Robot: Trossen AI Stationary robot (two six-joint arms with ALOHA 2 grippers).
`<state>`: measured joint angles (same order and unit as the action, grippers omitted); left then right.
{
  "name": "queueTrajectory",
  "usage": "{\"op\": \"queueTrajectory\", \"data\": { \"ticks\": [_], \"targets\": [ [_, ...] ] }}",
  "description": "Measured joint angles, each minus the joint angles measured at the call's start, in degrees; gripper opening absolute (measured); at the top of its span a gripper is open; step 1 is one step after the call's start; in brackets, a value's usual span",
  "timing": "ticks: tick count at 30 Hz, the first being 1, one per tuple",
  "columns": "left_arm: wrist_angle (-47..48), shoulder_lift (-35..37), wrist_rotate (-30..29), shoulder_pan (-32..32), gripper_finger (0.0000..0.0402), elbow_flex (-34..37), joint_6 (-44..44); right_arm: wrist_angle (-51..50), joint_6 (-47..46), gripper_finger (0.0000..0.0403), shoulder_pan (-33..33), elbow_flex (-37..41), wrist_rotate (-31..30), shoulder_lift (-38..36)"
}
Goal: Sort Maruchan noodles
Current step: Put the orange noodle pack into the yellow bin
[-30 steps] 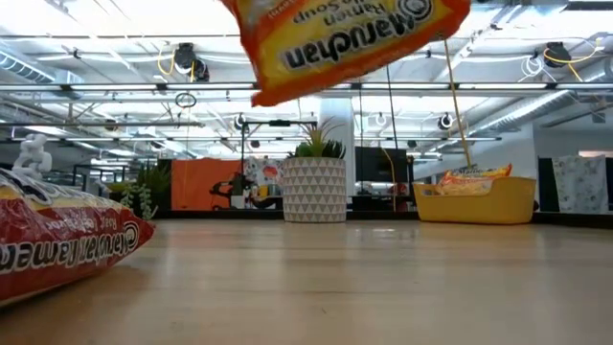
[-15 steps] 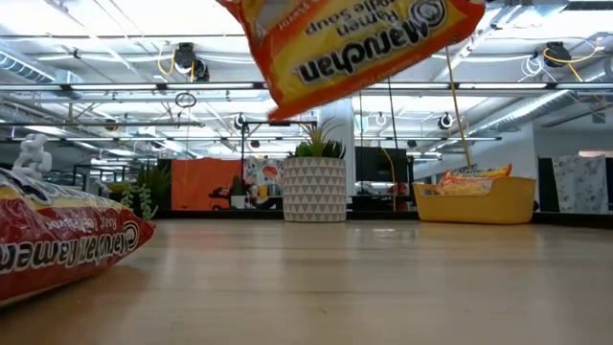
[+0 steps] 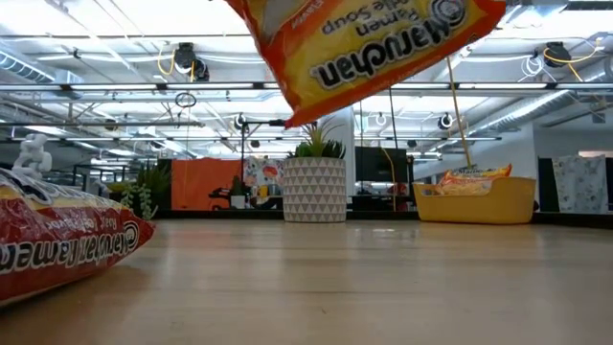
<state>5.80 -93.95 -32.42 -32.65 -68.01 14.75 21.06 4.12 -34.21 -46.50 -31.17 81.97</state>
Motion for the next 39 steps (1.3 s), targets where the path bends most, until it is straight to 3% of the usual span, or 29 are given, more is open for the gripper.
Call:
{"op": "queueTrajectory", "data": {
  "ticks": [2, 7, 22, 39],
  "targets": [
    [-0.07, -0.19, 0.51, 0.42, 0.0289, 0.0, 1.1, 0.08, 0.02, 0.0, -0.4, 0.0, 0.08, 0.0],
    [-0.14, -2.18, 8.31, 2.05, 0.0308, 0.0, 2.28, 0.07, 0.25, 0.0, -0.79, 0.0, 0.17, 0.0],
    [-4.86, -8.2, 19.18, 6.28, 0.0306, 0.02, 2.24, -0.48, 4.02, 0.0, -0.79, 0.0, 1.35, 0.0],
    [-7.34, -8.2, 22.11, 6.47, 0.0134, 0.02, 3.65, -0.85, 4.3, 0.0, -0.79, -0.02, 1.41, 0.0]
  ]
}}
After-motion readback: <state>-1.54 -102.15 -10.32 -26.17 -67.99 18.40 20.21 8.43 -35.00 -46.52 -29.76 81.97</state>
